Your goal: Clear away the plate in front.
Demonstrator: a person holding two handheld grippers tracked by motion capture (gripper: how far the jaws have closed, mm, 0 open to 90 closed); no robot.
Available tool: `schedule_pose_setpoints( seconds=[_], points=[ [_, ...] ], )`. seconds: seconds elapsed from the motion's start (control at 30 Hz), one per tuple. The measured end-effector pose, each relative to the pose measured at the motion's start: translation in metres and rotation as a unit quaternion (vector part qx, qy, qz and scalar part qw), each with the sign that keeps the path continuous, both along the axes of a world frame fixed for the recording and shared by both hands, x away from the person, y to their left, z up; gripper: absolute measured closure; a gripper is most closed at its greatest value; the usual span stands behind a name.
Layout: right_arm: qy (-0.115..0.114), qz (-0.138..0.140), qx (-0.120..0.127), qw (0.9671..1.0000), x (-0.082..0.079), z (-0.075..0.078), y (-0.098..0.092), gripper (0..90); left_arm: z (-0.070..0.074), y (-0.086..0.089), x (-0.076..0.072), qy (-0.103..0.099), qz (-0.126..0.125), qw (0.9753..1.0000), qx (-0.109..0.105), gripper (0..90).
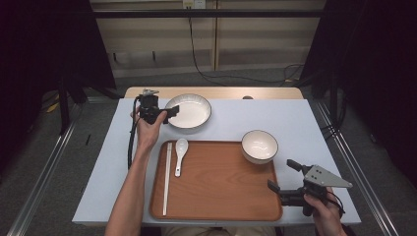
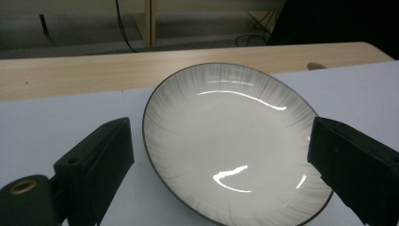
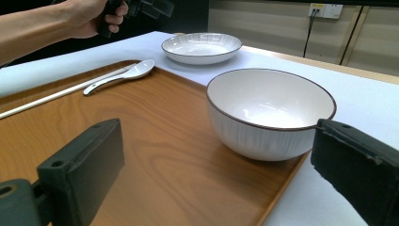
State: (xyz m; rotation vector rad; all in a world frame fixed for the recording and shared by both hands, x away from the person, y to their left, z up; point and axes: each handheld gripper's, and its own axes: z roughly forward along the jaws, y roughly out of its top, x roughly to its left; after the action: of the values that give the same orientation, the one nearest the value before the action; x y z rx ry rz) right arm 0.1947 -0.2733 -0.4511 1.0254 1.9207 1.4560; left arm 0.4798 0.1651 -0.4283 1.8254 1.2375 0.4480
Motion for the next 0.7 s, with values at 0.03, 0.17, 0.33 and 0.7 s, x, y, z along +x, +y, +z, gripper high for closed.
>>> schedule_pose_setpoints(
  seconds=[0.03,0.17,0.33,0.7],
  points=[
    [0.002,0.0,0.0,1.0,0.0,0.0,0.0,2.8,-0.002,0.0,0.001,0.002,-0.002,0.9999,0.013,10.7],
    [-0.002,0.0,-0.001,1.0,0.0,0.0,0.0,2.8,-0.011,0.002,0.007,0.019,-0.005,0.9996,0.021,16.4],
    [-0.002,0.001,-0.002,1.0,0.0,0.0,0.001,2.8,-0.021,0.002,0.014,0.019,0.01,0.9992,0.034,25.2],
    [0.003,0.002,-0.001,1.0,0.001,-0.002,-0.001,2.8,-0.042,-0.003,0.03,0.054,0.033,0.9977,0.022,36.1]
  ],
)
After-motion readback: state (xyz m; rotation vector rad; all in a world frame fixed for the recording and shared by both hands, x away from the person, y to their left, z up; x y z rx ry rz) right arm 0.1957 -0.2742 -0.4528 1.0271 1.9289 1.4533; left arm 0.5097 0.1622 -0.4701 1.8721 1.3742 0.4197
